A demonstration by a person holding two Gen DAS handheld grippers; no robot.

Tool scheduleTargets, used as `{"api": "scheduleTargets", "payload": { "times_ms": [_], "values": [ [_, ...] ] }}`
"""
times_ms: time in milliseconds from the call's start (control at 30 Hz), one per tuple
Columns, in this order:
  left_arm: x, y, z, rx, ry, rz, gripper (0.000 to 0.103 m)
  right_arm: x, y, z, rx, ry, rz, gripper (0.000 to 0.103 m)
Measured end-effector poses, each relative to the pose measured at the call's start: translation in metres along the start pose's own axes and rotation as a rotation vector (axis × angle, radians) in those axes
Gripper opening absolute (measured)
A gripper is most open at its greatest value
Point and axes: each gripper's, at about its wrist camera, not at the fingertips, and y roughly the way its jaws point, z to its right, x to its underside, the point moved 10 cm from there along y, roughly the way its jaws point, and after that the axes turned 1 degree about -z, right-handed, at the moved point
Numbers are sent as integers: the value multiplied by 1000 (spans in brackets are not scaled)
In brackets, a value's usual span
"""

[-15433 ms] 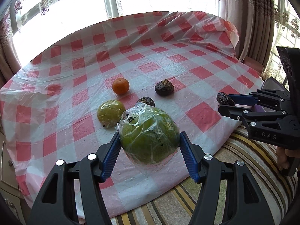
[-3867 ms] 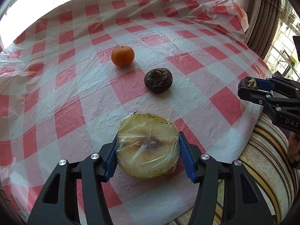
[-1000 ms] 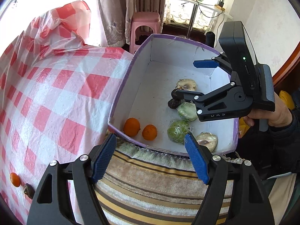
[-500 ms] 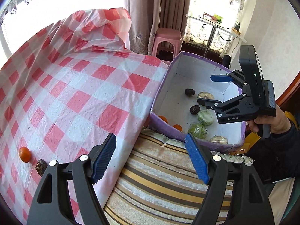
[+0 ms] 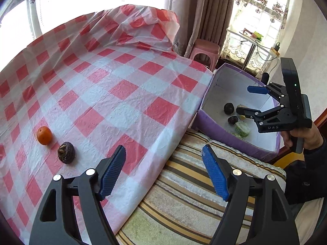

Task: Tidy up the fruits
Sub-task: 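Move both open tools back over the orange and dried fruit on the tablecloth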

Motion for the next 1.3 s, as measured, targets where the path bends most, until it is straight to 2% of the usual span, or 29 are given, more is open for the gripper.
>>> {"api": "scheduleTargets", "payload": {
  "times_ms": [233,533,967,1300],
  "values": [
    [25,-8,-29,-42,-57,4,76,-14,-4,-30,-30,-53,18,89],
    [50,-14,-57,-61,-127,12,76,-27,-4,-66,-68,-112,27,89],
    [75,-16,-99,-127,-200,13,76,-47,4,-121,-130,-196,35,90],
    [93,-22,-146,-150,-322,44,76,-66,15,-169,-189,-260,44,90]
  ]
}}
